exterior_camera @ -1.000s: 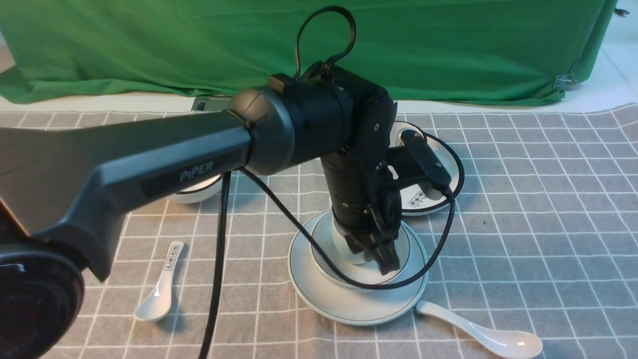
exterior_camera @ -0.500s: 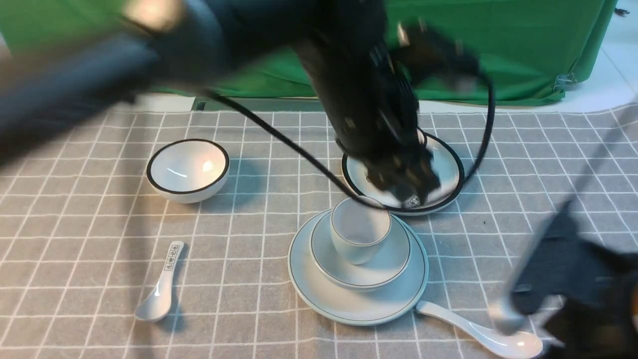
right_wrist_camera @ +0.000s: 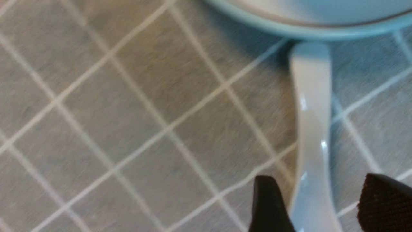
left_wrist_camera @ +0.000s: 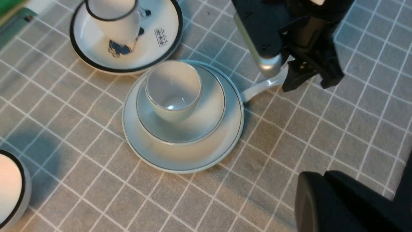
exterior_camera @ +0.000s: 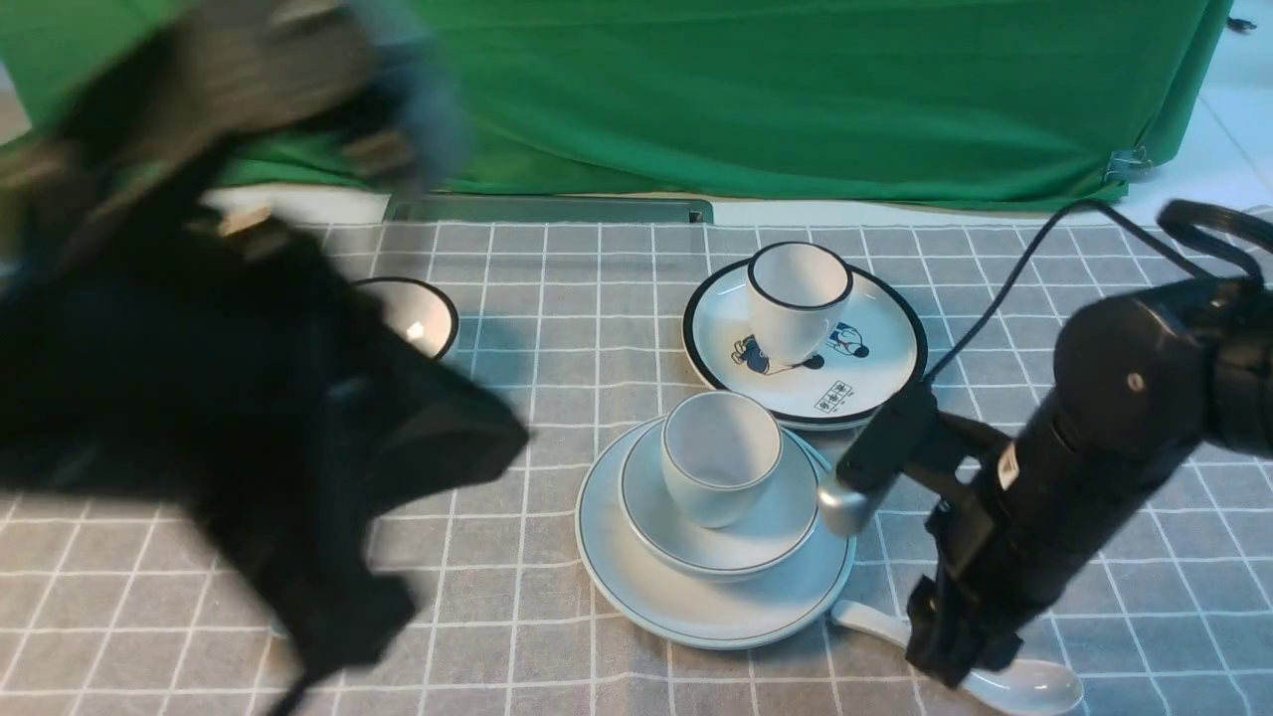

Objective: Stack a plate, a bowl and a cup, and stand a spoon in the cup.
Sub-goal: Use the right arm to grab a blue soup spoon, then use the right arm to put the blue soup spoon into the blue teacup in the middle

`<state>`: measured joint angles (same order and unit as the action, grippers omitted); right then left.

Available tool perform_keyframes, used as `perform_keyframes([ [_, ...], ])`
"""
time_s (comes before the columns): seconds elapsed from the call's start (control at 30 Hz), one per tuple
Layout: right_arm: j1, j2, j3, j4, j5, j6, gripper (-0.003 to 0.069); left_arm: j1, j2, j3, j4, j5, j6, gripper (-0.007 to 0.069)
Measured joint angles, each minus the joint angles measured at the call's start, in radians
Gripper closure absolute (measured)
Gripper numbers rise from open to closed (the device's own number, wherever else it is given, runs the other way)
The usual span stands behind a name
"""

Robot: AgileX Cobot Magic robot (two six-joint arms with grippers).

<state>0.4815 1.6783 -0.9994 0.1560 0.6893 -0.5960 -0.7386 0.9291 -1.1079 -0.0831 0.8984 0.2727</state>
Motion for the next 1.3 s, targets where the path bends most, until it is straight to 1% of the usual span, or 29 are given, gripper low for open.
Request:
perform_keyframes([
  [0.17,-0.009,0.063,-0.013,0.015,-0.054,-0.031,0.0246,0.000,-0.166,0.146,0.000,-0.139,-0.018,0.0617],
  [0.3,-0.009,0.122,-0.014,0.016,-0.087,-0.058,0.0246,0.000,-0.214,0.178,0.000,-0.176,-0.018,0.0616],
  [0.5,-0.010,0.145,-0.026,0.014,-0.093,-0.073,0.0255,0.000,-0.217,0.181,0.000,-0.182,-0.018,0.0615],
  [0.57,-0.010,0.150,-0.031,0.009,-0.091,-0.074,0.0300,0.000,-0.217,0.182,0.000,-0.182,-0.018,0.0615],
  [0.73,-0.008,0.150,-0.034,-0.013,-0.079,-0.077,0.0502,0.000,-0.217,0.182,-0.001,-0.180,-0.018,0.0615],
  [0.83,0.002,0.130,-0.031,0.004,-0.012,-0.062,0.0491,0.000,-0.217,0.182,-0.001,-0.172,-0.018,0.0615],
  [0.87,0.008,0.088,-0.021,0.010,0.070,-0.022,0.0491,0.000,-0.217,0.182,0.000,-0.166,-0.018,0.0615],
  [0.9,0.009,0.060,-0.019,0.010,0.096,-0.002,0.0491,0.000,-0.217,0.182,0.000,-0.165,-0.018,0.0615],
  [1.0,0.012,-0.022,-0.016,0.012,0.119,0.049,0.0491,0.000,-0.217,0.182,0.004,-0.165,-0.018,0.0615],
  [1.03,0.016,-0.096,-0.008,0.016,0.093,0.099,0.0491,0.000,-0.217,0.182,0.007,-0.165,-0.017,0.0615],
  [1.1,0.027,-0.200,0.016,0.043,-0.015,0.157,0.0491,0.000,-0.217,0.182,0.012,-0.164,-0.016,0.0615],
  [1.13,0.042,-0.266,0.055,0.082,-0.175,0.190,0.0491,0.000,-0.217,0.182,0.012,-0.164,-0.015,0.0615],
  [1.2,0.069,-0.322,0.122,0.143,-0.415,0.213,0.0491,0.000,-0.217,0.182,0.012,-0.164,-0.015,0.0615],
  [1.27,0.123,-0.352,0.223,0.198,-0.689,0.233,0.0491,0.000,-0.217,0.182,0.014,-0.164,-0.015,0.0615],
  [1.3,0.154,-0.351,0.272,0.215,-0.927,0.257,0.0491,0.000,-0.217,0.182,0.014,-0.164,-0.015,0.0615],
])
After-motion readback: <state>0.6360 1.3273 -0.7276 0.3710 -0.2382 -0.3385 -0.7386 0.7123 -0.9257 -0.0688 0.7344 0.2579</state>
